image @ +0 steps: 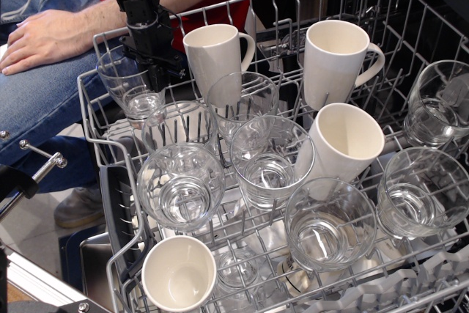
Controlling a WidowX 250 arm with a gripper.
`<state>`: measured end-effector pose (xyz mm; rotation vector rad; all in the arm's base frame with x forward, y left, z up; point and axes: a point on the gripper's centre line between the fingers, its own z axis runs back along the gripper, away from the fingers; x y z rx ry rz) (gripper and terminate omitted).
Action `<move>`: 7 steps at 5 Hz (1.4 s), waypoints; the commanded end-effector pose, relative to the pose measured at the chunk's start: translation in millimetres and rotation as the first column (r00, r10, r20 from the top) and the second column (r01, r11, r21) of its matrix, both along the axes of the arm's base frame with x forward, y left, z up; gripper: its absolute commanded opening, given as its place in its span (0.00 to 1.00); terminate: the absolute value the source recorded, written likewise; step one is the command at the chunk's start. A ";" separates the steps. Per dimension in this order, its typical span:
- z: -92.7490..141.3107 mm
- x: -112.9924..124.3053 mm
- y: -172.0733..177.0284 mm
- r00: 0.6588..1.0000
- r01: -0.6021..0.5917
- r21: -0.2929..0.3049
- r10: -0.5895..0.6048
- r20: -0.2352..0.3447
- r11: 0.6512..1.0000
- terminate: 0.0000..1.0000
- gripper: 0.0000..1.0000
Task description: Pick up glass cup
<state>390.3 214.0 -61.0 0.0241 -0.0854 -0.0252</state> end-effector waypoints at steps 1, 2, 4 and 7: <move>87.5 10.9 -8.4 0.995 -0.023 0.063 0.017 0.102 0.998 0.00 0.00; 112.3 2.1 -22.8 0.985 -0.055 0.084 0.041 0.169 0.995 0.00 0.00; 168.4 4.4 -24.0 0.962 -0.152 0.135 0.115 0.247 0.979 0.00 0.00; 218.1 -0.5 -14.2 0.972 -0.175 0.252 0.126 0.198 0.952 1.00 0.00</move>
